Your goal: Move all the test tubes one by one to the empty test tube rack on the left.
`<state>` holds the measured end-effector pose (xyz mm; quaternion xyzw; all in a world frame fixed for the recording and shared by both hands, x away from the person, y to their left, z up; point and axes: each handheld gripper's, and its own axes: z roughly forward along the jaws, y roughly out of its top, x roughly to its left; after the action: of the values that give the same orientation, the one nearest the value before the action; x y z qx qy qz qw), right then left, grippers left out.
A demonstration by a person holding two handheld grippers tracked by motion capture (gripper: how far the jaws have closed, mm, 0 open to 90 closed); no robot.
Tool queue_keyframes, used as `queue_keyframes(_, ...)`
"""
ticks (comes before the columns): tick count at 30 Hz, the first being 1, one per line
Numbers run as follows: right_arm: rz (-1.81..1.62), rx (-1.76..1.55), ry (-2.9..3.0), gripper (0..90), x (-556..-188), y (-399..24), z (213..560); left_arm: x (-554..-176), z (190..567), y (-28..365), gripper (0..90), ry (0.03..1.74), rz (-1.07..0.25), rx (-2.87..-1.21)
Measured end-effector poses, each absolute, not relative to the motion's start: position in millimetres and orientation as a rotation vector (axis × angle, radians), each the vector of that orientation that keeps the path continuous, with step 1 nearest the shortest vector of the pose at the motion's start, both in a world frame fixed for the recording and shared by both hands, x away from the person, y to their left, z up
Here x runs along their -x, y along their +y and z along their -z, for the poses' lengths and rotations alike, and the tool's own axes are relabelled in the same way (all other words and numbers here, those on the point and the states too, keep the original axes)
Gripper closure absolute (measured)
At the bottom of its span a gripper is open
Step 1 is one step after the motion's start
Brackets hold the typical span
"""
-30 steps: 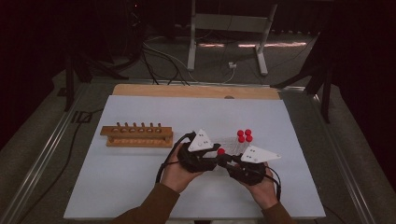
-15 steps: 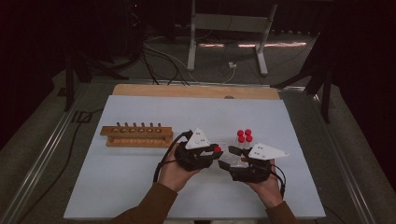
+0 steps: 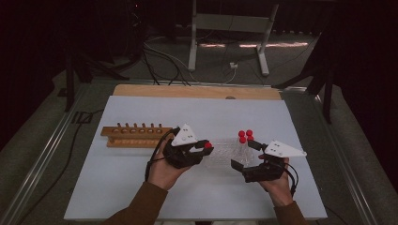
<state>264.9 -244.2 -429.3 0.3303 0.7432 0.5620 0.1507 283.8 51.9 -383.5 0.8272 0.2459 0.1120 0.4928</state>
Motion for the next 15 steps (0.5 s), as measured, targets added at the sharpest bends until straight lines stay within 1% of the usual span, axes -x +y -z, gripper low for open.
queue_keyframes(15,-1.623,-1.038,2.049,0.0,-270.0,-268.1,429.8,-297.1,368.9,105.4,71.2,0.692,-0.346,-1.932)
